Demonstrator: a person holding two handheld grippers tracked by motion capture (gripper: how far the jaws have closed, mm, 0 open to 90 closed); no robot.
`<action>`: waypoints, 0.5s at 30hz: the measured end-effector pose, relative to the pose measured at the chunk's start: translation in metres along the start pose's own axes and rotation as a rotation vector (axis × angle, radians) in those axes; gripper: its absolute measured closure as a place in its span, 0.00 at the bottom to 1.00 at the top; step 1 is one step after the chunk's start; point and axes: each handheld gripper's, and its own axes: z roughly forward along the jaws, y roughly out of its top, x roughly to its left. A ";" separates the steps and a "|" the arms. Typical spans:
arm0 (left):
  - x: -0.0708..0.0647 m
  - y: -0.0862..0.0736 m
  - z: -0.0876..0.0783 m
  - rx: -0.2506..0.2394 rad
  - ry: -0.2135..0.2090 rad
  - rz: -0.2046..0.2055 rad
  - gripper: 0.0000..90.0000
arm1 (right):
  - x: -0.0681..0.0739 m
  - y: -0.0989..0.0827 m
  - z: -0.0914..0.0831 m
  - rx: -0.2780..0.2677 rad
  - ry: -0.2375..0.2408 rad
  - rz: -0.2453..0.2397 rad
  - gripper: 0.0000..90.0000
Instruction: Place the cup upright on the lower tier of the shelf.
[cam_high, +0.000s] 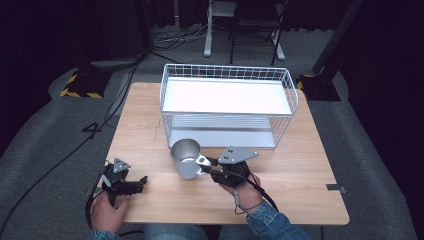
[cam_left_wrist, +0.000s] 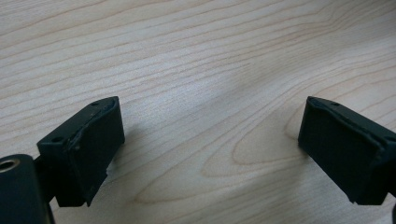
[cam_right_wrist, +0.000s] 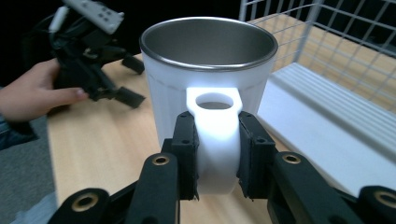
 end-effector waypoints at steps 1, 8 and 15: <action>0.000 0.000 0.000 0.000 0.000 0.000 0.08 | 0.000 0.000 0.000 0.000 0.000 0.000 0.80; 0.000 0.000 0.000 0.000 0.000 0.000 0.08 | -0.023 0.004 0.007 -0.020 -0.072 0.030 0.80; 0.000 0.000 0.000 0.000 0.000 0.000 0.08 | -0.038 0.007 0.015 -0.038 -0.117 0.053 0.80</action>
